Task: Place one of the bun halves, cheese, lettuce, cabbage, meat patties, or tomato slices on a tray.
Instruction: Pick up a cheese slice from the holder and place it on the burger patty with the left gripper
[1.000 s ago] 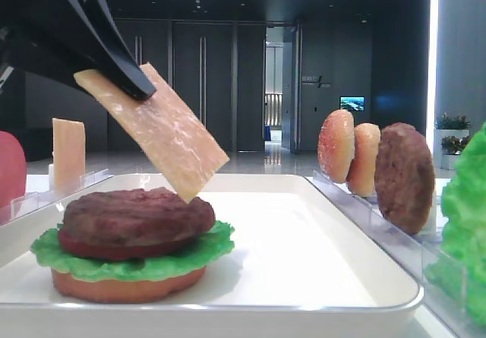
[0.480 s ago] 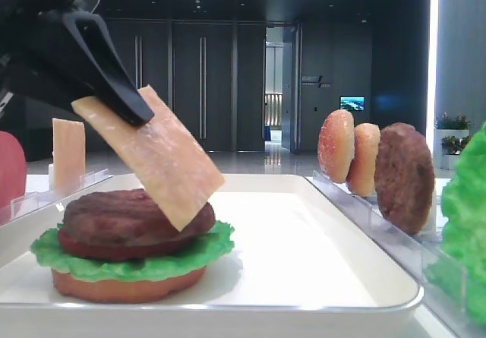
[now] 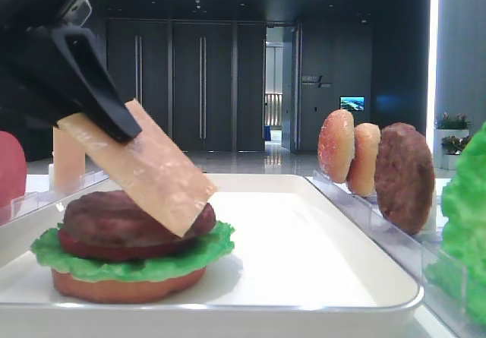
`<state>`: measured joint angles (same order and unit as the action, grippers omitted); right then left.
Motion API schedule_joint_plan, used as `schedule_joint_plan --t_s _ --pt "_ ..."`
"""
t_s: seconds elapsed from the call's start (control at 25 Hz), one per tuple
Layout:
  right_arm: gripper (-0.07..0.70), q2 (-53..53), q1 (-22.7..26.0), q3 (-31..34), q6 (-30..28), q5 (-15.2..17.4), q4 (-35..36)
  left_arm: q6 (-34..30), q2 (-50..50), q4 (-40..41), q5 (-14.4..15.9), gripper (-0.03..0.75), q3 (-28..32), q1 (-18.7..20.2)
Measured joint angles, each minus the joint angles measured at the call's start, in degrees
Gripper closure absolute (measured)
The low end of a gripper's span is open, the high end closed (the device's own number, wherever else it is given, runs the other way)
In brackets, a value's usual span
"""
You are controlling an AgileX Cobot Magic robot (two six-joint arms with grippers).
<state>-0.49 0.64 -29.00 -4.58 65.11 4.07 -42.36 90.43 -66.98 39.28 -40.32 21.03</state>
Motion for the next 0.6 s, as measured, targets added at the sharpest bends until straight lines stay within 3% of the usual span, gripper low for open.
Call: schedule_joint_plan --t_s 0.48,0.6 --pt "0.141 0.0 0.0 0.0 0.0 0.0 0.0 0.7 0.0 0.0 -3.0 0.68 1.9 0.0" --pt "0.141 0.0 0.0 0.0 0.0 0.0 0.0 0.8 0.0 0.0 -3.6 0.643 1.9 0.0"
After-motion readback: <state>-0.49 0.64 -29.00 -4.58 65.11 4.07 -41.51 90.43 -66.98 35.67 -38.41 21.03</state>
